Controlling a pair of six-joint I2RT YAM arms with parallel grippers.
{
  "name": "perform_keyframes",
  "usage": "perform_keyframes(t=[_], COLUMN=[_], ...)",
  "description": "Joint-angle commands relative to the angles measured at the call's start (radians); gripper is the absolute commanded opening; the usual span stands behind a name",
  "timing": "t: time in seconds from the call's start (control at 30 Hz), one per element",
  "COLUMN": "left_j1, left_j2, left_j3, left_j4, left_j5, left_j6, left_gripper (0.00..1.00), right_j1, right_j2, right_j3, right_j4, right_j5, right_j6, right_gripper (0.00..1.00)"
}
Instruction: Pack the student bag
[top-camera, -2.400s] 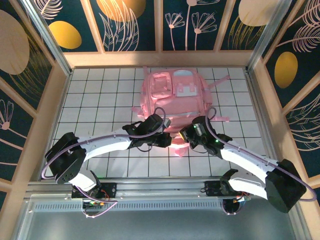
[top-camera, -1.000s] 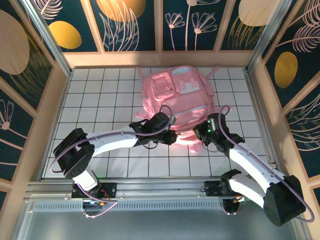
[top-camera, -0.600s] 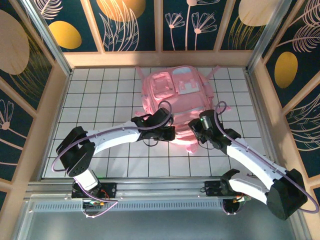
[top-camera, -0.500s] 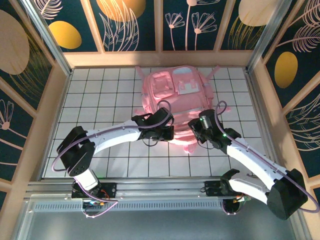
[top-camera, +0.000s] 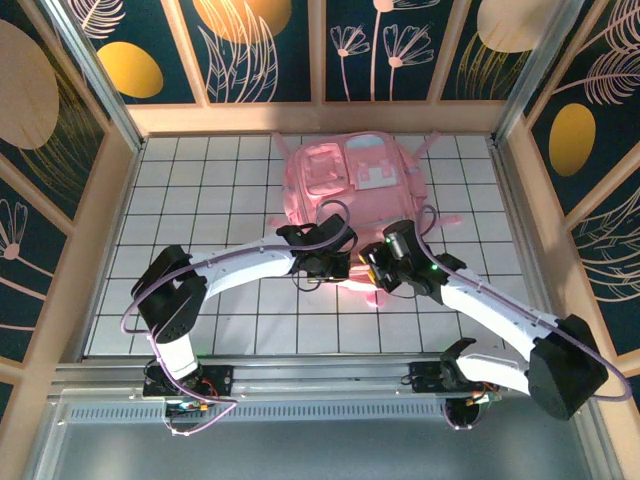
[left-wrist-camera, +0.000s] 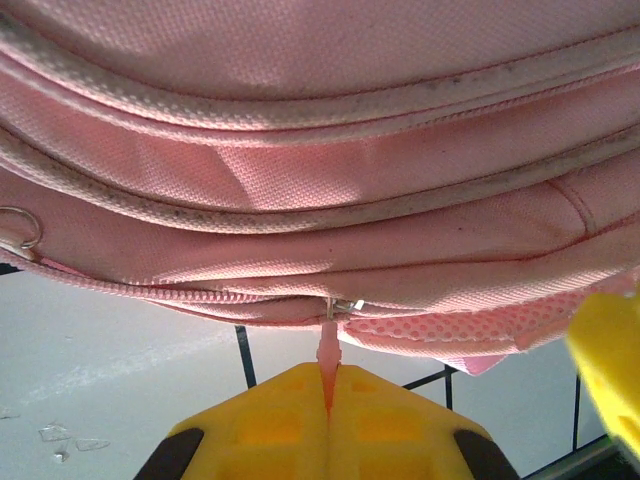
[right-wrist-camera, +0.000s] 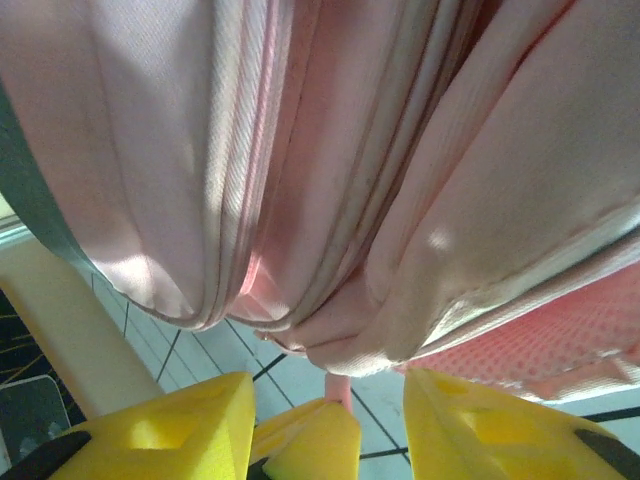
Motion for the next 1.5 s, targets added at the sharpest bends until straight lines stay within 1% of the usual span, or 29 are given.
perform_keyframes(t=[0.0, 0.1, 0.23, 0.33, 0.4, 0.47, 0.53, 0.67, 0.9, 1.17, 1.2, 1.47], left_j1=[0.004, 0.004, 0.004, 0.004, 0.004, 0.004, 0.005, 0.004, 0.004, 0.005, 0.004, 0.004], left_j2=[0.005, -0.001, -0.013, -0.019, -0.022, -0.023, -0.026, -0.035, -0.050, -0.064, -0.090, -0.123], left_j3=[-0.003, -0.008, -0.011, -0.008, -0.003, -0.001, -0.001, -0.004, -0.001, -0.029, -0.032, -0.060], left_j4=[-0.044, -0.034, -0.031, -0.038, -0.042, -0.040, -0.040, -0.041, -0.064, -0.087, -0.090, -0.104], left_j5=[-0.036, -0.030, -0.037, -0.043, -0.048, -0.048, -0.048, -0.057, -0.097, -0.158, -0.167, -0.215], left_j6=[-0.022, -0.020, -0.018, -0.022, -0.024, -0.024, -0.027, -0.027, -0.021, -0.021, -0.022, -0.018], left_gripper=[0.00, 0.00, 0.00, 0.00, 0.00, 0.00, 0.00, 0.00, 0.00, 0.00, 0.00, 0.00], right_j1=[0.018, 0.018, 0.017, 0.017, 0.021, 0.029, 0.032, 0.032, 0.032, 0.029, 0.028, 0.015], right_j2=[0.021, 0.042, 0.101, 0.161, 0.188, 0.191, 0.179, 0.155, 0.099, 0.033, 0.028, -0.022], right_j3=[-0.003, -0.015, 0.005, 0.034, 0.050, 0.056, 0.042, 0.029, 0.033, 0.022, 0.020, 0.017], right_j4=[0.051, 0.092, 0.116, 0.092, 0.065, 0.038, 0.041, 0.025, -0.035, -0.074, -0.078, -0.106], right_j5=[-0.043, -0.035, -0.015, -0.009, -0.004, 0.038, 0.080, 0.144, 0.236, 0.281, 0.284, 0.314], right_j6=[0.080, 0.116, 0.132, 0.133, 0.132, 0.141, 0.153, 0.149, 0.116, 0.101, 0.101, 0.090], right_gripper=[0.42, 0.39, 0.39, 0.40, 0.39, 0.33, 0.24, 0.00, 0.00, 0.00, 0.00, 0.00])
